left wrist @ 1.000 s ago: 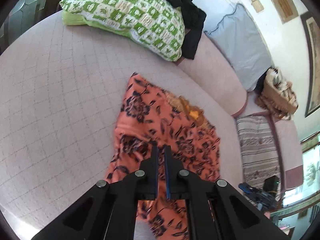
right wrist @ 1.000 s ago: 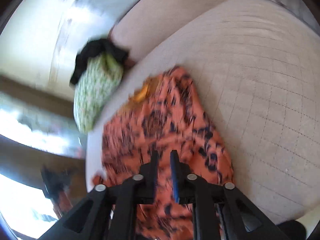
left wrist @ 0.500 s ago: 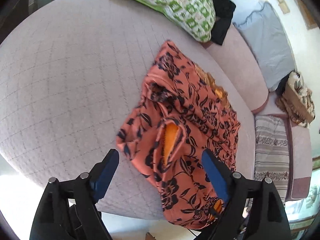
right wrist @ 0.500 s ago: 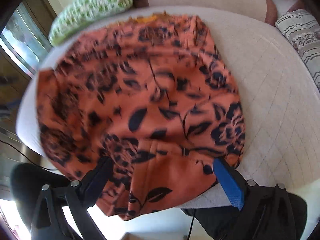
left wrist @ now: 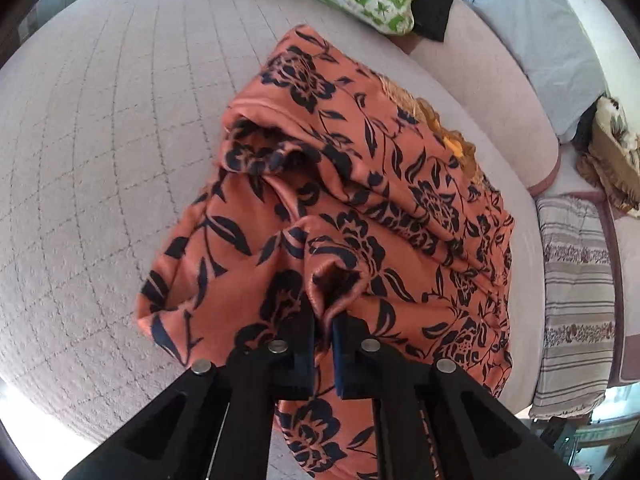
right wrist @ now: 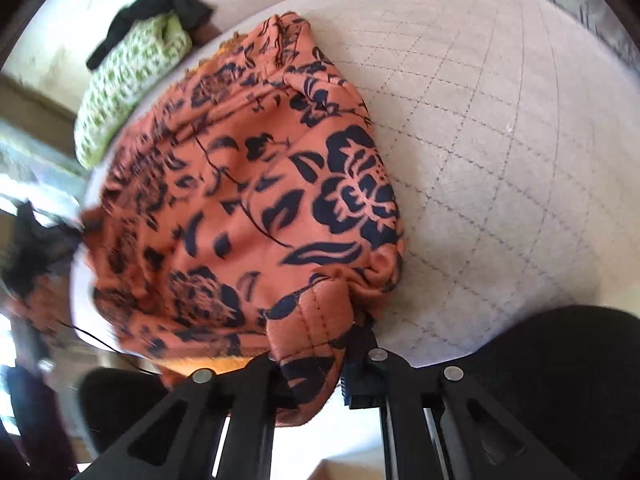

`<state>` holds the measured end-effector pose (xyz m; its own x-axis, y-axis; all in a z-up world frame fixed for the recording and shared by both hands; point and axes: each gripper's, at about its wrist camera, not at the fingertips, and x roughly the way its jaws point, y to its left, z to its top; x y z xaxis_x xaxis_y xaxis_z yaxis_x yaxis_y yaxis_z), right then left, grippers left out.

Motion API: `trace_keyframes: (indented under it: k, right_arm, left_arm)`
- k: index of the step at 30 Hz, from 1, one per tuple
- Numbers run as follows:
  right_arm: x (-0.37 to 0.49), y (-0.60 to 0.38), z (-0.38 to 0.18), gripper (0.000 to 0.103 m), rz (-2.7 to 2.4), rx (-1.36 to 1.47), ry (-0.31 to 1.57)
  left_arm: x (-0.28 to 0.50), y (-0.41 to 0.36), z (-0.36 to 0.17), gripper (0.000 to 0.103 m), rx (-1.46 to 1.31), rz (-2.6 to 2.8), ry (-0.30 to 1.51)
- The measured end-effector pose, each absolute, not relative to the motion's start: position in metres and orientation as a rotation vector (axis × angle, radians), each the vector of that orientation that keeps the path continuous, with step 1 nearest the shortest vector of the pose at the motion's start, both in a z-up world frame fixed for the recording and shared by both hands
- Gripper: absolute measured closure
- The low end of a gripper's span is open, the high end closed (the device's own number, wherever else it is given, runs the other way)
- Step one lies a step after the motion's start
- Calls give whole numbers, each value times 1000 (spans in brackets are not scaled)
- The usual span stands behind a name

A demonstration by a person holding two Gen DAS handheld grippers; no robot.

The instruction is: Fold small clothes

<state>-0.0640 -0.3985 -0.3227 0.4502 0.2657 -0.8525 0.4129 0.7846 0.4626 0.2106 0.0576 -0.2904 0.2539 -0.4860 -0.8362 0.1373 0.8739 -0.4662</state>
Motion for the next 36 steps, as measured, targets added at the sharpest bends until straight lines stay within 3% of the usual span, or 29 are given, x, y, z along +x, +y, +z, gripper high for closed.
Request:
trace_keyframes:
  k: [10, 17, 22, 26, 28, 31, 33, 36]
  right_arm:
    - [-45, -450, -274, 94, -6, 985, 977]
    - [69, -497, -233, 95, -31, 994, 835]
    - [191, -527, -252, 94, -117, 990, 776]
    - [270, -536, -300, 90, -178, 1008, 812]
    - [292, -538, -319, 90, -199, 994, 877]
    - [287, -546, -322, 90, -156, 1010, 811]
    - [275, -552, -312, 90, -127, 997, 747]
    - [258, -559, -299, 88, -76, 1022, 701]
  left_arm:
    - [225, 115, -229, 97, -545, -492, 1107]
    - [304, 102, -190, 97, -577, -447, 1039]
    - [386, 72, -208, 97, -566, -344, 1027]
    - [435, 50, -262, 94, -591, -253, 1102]
    - [441, 50, -282, 91, -630, -242, 1119]
    - [433, 69, -283, 73, -741, -295, 997]
    - [421, 91, -270, 46, -807, -261, 881]
    - [393, 109, -246, 38, -815, -220, 787]
